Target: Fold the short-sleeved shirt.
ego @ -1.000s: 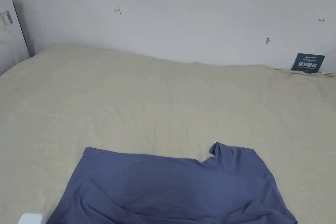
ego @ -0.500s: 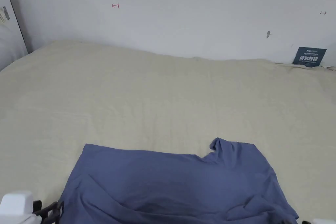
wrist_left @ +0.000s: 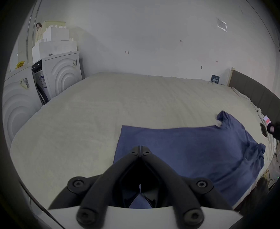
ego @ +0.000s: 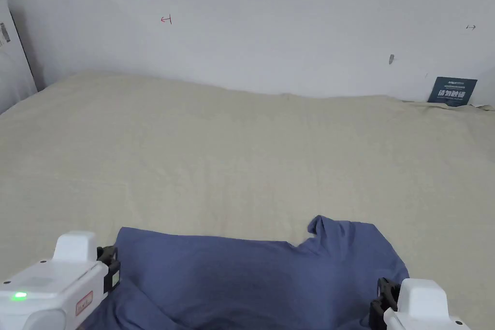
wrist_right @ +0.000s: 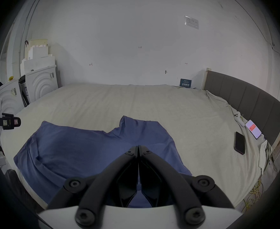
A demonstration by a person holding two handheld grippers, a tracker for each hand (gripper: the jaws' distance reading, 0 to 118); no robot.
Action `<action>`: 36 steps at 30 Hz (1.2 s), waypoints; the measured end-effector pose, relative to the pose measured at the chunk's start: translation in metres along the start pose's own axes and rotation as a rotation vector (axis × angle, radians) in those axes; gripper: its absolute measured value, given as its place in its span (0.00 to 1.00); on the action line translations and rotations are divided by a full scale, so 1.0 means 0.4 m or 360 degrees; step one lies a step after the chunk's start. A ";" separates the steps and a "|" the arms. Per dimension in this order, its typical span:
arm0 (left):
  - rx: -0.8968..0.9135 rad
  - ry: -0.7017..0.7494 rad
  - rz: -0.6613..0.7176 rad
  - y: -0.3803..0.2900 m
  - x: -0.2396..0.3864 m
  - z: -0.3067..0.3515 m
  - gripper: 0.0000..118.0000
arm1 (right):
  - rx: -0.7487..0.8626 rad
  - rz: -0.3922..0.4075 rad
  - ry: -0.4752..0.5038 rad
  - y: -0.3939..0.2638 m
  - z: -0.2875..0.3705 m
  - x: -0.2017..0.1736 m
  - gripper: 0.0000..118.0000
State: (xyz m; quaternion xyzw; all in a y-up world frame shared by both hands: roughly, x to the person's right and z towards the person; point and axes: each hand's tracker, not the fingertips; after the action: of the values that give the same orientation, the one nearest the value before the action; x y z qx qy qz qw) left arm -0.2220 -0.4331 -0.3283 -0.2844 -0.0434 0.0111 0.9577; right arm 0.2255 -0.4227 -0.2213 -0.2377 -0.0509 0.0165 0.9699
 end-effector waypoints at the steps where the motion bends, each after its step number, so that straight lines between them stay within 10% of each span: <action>1: -0.0013 -0.0007 0.0015 0.018 -0.011 -0.031 0.00 | 0.0002 -0.0013 0.0004 0.003 -0.009 0.000 0.00; 14: -0.0563 -0.0104 0.0003 0.168 -0.055 -0.352 0.00 | -0.0119 -0.0011 -0.0004 0.016 -0.121 0.017 0.00; 18: -0.0632 -0.0050 -0.0022 0.171 -0.043 -0.372 0.34 | -0.0146 0.0018 -0.0008 0.010 -0.135 0.024 0.00; 21: -0.0721 -0.0058 -0.0068 0.149 -0.016 -0.390 0.37 | -0.0163 0.0020 -0.0010 0.005 -0.147 0.027 0.00; 25: -0.0698 0.0017 -0.0172 0.139 0.019 -0.388 0.34 | -0.0200 -0.0007 -0.0023 -0.008 -0.160 0.038 0.00; 29: -0.0666 0.0029 -0.0343 0.129 0.063 -0.382 0.05 | -0.0229 -0.0048 -0.0034 -0.017 -0.165 0.051 0.00; 36: -0.0644 -0.0030 -0.0246 0.149 0.032 -0.356 0.00 | -0.0305 -0.0176 -0.0074 -0.003 -0.211 0.127 0.00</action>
State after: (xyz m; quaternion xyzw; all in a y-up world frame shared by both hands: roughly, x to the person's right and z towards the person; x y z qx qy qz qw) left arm -0.1962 -0.4600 -0.4785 -0.4666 -0.0752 -0.0686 0.8786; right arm 0.2849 -0.4597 -0.2905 -0.3258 -0.0877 -0.0366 0.9407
